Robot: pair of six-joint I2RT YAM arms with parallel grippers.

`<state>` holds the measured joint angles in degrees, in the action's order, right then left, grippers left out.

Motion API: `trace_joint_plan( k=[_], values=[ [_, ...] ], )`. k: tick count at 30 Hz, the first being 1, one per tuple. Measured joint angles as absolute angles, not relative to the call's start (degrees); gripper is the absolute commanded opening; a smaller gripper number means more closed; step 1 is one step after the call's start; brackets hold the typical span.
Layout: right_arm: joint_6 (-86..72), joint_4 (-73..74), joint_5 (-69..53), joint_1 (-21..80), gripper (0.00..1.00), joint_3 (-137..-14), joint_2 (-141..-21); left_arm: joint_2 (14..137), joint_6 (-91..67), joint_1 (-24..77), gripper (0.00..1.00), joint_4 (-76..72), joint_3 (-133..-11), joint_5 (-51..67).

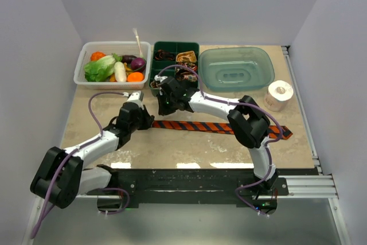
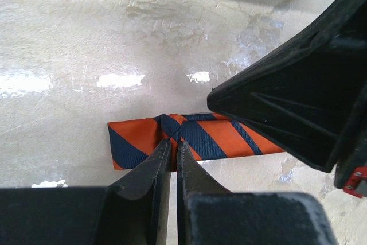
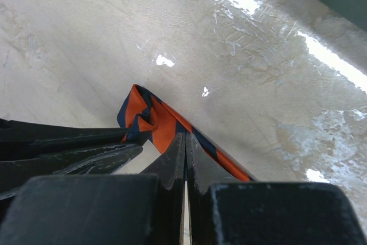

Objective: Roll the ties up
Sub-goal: Roll the tie at the center of the board.

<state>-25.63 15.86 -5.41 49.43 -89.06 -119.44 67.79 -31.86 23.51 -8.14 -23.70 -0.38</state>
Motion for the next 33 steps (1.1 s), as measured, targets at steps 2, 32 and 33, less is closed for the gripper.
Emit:
trace_joint_plan(
  k=[2, 32, 33],
  values=[
    [-25.45, 15.81, -5.23, 49.3, 0.0, -88.55, -119.02, 68.6, -31.86, 23.83, 0.0, -8.71, -23.7, -0.36],
    [-24.32, 12.78, -7.51, 48.77, 0.0, -84.49, -118.96, 74.76, -34.37, 24.58, 0.09, -17.06, -23.62, 5.8],
    [-24.29, 12.67, -7.6, 48.77, 0.0, -84.49, -118.96, 74.81, -34.7, 24.58, 0.05, -17.21, -23.62, 5.8]
  ],
)
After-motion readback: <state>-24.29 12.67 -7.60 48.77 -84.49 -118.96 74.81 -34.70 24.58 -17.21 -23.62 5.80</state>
